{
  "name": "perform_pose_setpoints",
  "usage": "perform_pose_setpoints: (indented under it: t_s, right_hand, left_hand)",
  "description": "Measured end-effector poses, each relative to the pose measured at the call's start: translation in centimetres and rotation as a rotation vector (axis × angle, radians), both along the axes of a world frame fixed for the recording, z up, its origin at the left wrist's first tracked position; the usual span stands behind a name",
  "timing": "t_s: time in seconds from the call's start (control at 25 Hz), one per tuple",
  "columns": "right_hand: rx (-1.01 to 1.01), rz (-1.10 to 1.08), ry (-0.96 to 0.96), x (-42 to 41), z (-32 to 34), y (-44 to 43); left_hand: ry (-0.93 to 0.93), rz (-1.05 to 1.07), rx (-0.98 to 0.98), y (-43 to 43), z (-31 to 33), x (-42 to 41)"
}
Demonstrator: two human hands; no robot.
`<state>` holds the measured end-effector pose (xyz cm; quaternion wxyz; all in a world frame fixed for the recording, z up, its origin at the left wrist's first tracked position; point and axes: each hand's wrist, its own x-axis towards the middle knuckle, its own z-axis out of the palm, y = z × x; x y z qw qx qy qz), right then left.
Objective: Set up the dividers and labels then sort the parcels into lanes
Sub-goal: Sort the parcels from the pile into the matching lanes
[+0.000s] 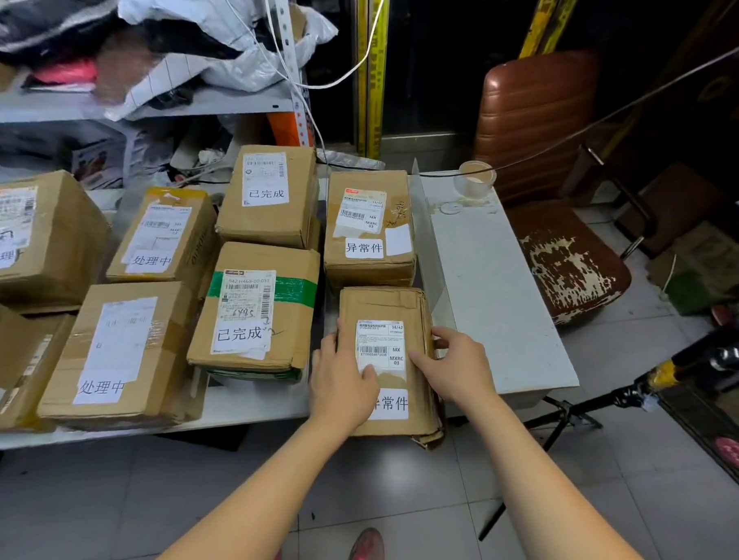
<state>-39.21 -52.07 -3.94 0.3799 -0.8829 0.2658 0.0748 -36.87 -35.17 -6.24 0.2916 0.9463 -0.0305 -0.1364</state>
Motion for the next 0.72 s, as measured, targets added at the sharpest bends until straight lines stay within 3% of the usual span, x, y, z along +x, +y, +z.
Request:
perform_pose_setpoints:
  t_s: [0.72]
  right_hand:
    - [0.025, 0.008, -0.061, -1.6, -0.4, 0.7]
  left_hand:
    - [-0.086, -0.058, 0.039, 1.2, 0.2, -1.8]
